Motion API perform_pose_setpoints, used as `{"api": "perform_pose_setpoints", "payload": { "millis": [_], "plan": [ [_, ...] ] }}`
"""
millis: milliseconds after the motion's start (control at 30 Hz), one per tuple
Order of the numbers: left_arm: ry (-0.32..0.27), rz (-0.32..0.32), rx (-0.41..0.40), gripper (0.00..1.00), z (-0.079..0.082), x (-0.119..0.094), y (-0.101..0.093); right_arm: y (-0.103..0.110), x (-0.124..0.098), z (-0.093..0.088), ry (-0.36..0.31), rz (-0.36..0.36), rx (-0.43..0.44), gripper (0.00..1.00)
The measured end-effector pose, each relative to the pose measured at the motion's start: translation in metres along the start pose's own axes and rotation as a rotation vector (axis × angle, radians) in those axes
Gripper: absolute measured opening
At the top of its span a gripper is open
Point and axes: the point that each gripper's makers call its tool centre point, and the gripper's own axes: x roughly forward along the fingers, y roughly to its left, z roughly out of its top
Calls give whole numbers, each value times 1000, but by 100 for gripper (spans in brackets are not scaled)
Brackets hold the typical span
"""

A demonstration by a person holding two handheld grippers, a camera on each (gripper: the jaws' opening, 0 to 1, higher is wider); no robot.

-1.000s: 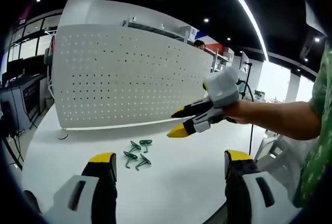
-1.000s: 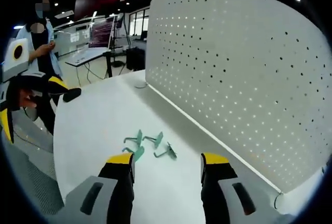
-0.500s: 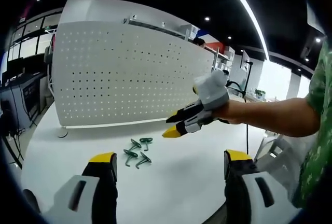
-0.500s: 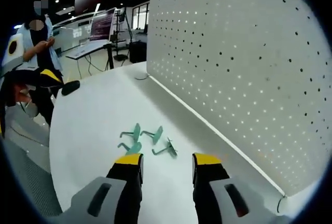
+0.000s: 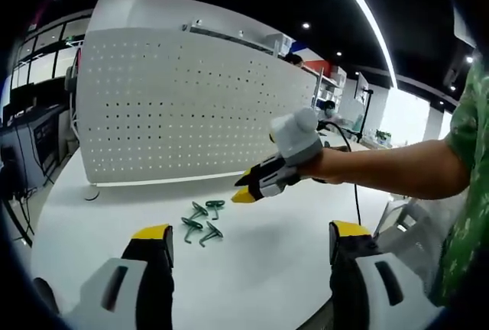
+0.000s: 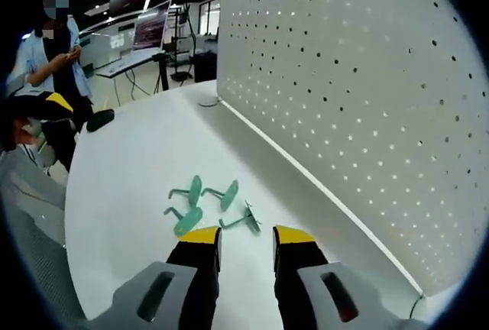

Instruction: Insert the hook assembly into the mounting plate slot until the hook locks in place.

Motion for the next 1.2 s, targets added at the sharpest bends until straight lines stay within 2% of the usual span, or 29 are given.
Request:
{"api": "perform_pose_setpoints", "payload": {
  "millis": [367,1200],
  "plan": [
    [15,-2,-1,86,-4,4,0,-5,15,-6,19,5,-25,19],
    [36,4,-12,85,-9,7,5,-8,42,-16,58,21,-37,13]
  ]
}}
